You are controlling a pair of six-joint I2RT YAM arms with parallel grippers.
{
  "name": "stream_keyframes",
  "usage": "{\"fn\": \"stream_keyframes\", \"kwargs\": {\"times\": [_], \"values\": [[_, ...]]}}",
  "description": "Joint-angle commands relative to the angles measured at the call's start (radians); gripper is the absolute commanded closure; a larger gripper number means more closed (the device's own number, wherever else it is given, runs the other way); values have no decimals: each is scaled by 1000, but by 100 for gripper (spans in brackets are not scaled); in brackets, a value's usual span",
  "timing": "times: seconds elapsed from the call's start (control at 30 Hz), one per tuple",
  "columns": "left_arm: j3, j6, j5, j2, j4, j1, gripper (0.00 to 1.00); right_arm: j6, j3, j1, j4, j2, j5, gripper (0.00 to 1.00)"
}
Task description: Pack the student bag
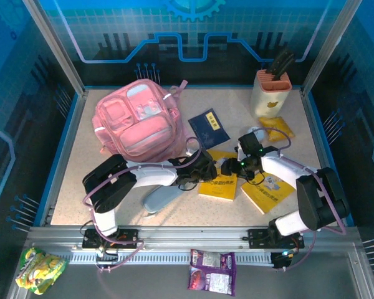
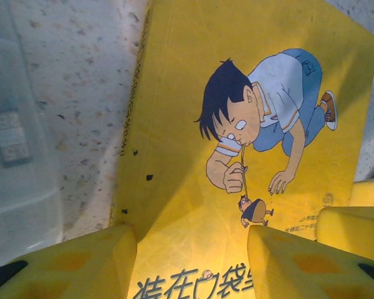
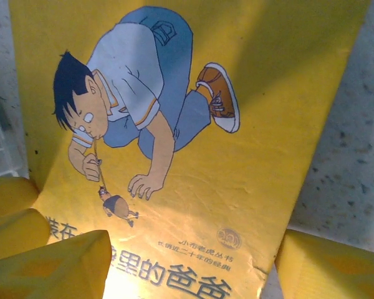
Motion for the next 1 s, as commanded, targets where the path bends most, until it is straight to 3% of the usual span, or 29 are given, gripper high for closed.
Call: {"fn": "stream_keyframes", "kwargs": {"times": [0.0, 0.17, 0.27, 0.6, 0.97], "values": [[-36, -32, -47, -18, -83, -8, 48, -37, 57, 7, 38, 17, -63, 30], [-69, -51, -5, -32, -42, -10, 48, -87, 82, -9, -58, 20, -19, 30], [-59, -45, -58, -49, -101, -10, 47, -100, 62, -22, -108, 3, 29, 29], [-71, -40, -15, -18, -36, -10, 47, -103, -24, -19, -15, 25, -102, 42], [-66, -41, -30, -14, -69, -12, 48, -117, -7, -16, 7, 30, -222, 39]]}}
